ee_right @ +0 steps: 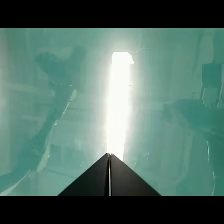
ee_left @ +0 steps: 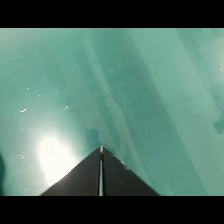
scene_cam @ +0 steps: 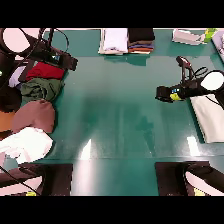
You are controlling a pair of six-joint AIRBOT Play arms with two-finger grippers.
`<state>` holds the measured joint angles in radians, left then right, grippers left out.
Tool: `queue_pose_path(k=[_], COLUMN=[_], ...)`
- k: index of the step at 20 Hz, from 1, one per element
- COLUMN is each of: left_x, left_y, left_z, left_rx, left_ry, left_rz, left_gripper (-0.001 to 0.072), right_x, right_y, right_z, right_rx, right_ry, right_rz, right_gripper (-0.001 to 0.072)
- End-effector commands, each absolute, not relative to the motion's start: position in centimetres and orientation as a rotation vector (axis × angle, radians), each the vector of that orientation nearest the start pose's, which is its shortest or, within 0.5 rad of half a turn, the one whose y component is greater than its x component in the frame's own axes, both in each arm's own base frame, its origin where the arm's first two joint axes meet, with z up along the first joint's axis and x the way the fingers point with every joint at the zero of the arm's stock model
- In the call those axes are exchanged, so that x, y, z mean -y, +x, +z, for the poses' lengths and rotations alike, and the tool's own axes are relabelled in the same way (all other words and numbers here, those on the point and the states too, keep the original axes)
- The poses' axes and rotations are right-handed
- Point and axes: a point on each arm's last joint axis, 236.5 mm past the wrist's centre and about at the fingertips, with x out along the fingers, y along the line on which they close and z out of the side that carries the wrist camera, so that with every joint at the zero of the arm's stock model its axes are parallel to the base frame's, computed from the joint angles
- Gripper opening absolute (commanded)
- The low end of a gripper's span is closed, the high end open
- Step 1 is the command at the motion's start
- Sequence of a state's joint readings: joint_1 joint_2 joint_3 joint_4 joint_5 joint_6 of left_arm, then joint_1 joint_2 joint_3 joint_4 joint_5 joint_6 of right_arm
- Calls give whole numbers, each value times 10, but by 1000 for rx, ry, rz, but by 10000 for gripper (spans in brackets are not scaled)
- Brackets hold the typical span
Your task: Fold the shirts.
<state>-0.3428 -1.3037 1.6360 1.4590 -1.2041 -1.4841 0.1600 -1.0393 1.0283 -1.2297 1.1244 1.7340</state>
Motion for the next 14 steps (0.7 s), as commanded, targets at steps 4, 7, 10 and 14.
queue_pose_path(k=[4,7,10,14], left_x=[177,177,177,178], left_y=[423,423,423,438], left_z=[184,184,183,196], left_rx=[-860,-860,-860,-775], left_ry=[147,147,147,153], left_rz=[-439,-439,-439,-431], left_gripper=[23,23,23,23], right_x=[-127,-127,-127,-127], right_y=[335,335,335,335], right_z=[61,62,62,62], right_rx=[-1179,-1179,-1179,-1179], right_ry=[359,359,359,359], right_rz=[238,238,238,238], right_gripper=[20,20,20,20])
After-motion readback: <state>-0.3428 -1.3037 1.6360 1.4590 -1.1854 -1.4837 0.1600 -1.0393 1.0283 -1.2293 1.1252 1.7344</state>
